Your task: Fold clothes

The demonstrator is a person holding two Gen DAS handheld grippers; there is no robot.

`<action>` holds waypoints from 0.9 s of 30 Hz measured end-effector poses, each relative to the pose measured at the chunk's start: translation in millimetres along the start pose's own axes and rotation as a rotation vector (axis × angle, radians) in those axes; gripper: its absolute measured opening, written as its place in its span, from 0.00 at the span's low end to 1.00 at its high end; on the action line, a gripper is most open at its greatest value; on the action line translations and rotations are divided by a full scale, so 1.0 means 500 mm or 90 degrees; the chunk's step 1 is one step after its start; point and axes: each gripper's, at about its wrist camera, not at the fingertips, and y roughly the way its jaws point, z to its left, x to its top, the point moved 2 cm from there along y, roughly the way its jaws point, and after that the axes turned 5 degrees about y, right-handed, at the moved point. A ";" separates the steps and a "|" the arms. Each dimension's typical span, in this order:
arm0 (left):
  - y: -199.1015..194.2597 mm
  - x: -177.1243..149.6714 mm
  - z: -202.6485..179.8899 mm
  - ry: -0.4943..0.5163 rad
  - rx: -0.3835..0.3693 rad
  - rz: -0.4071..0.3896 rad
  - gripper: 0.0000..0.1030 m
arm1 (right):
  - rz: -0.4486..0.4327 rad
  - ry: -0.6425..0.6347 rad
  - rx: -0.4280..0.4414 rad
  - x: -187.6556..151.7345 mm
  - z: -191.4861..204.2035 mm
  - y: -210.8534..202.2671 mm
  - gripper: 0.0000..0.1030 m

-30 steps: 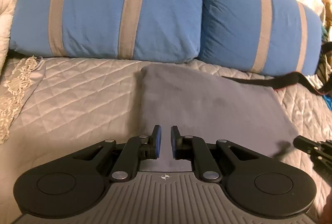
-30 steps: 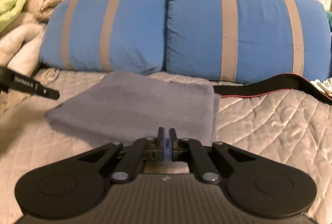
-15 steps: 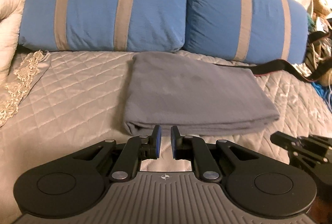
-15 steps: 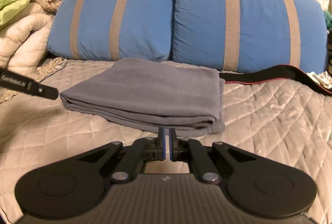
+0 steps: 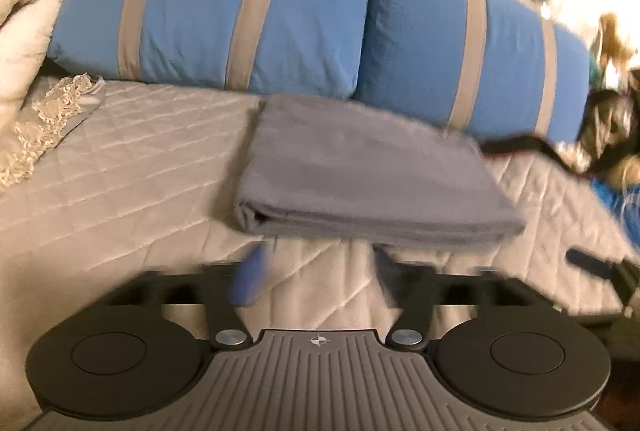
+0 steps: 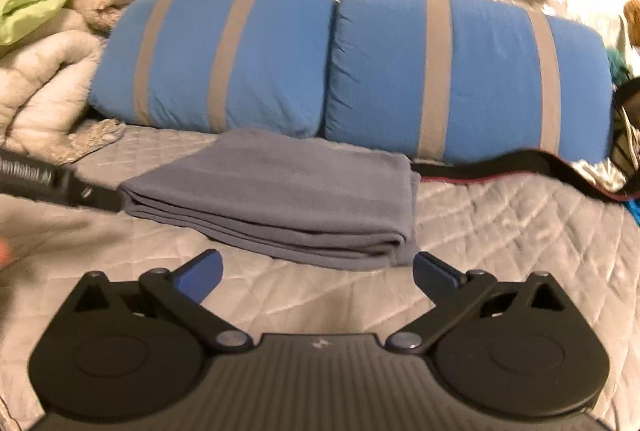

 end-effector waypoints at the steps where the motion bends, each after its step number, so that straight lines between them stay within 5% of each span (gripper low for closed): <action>1: -0.002 0.002 -0.001 -0.001 0.003 -0.014 0.98 | 0.001 -0.006 -0.005 0.001 0.004 0.001 0.99; 9: 0.020 0.003 -0.018 0.033 0.044 -0.011 0.98 | 0.027 -0.007 -0.031 -0.004 0.002 0.021 0.99; 17: 0.082 -0.050 0.000 0.035 0.062 0.104 0.98 | 0.099 0.020 -0.058 -0.028 -0.013 0.065 0.99; 21: 0.080 -0.082 -0.014 0.108 0.079 0.076 1.00 | 0.137 0.038 -0.064 -0.039 -0.019 0.081 0.99; 27: 0.077 -0.082 -0.016 0.098 0.084 0.077 1.00 | 0.134 0.034 -0.067 -0.044 -0.016 0.083 1.00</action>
